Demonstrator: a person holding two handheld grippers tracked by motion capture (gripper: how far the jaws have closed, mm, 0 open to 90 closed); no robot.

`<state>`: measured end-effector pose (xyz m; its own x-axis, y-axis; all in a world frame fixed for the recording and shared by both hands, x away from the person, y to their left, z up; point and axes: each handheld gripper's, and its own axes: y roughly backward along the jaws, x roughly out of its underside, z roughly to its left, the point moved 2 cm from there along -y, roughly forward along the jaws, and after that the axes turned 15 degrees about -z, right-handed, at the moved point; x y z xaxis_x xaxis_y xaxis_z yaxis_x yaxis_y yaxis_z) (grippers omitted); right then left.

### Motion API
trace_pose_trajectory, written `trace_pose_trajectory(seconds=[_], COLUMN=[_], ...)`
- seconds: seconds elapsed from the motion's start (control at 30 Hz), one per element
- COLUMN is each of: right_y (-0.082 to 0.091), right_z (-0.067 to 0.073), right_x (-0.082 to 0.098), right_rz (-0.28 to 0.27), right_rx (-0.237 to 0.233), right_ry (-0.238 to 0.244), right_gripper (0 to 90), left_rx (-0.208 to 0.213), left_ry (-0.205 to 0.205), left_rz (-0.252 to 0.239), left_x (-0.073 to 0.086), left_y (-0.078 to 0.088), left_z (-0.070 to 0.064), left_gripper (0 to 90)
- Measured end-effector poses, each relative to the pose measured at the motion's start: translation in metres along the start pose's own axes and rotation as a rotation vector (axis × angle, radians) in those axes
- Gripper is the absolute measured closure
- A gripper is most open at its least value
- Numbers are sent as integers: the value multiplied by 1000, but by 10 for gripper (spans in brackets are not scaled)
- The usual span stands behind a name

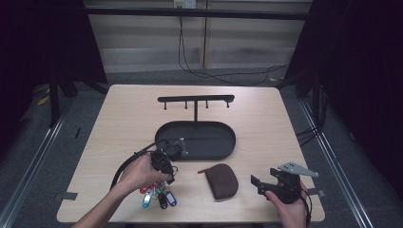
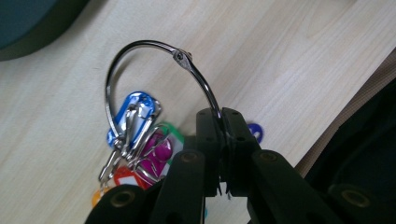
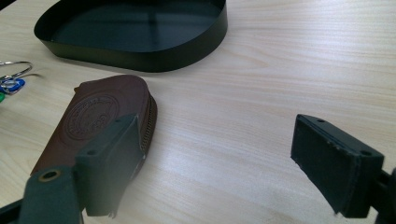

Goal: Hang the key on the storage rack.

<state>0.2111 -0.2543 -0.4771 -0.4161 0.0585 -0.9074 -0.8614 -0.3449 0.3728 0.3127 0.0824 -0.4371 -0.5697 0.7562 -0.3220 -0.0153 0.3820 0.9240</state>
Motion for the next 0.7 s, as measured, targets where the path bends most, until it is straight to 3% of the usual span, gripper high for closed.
trace_pose_trajectory(seconds=[0.2, 0.43, 0.7], right_y=[0, 0, 0], right_z=[0, 0, 0], right_x=[0, 0, 0], right_rz=[-2, -1, 2], right_rx=[-3, -3, -3], right_ry=[-1, -2, -1], right_gripper=[159, 158, 158], left_rx=[-14, -26, -42], left_ry=[-17, 15, -33], left_rz=[-6, -33, -41], left_x=[-2, -5, -7], left_y=[12, 29, 47], left_z=[0, 4, 2], left_gripper=[871, 876, 876])
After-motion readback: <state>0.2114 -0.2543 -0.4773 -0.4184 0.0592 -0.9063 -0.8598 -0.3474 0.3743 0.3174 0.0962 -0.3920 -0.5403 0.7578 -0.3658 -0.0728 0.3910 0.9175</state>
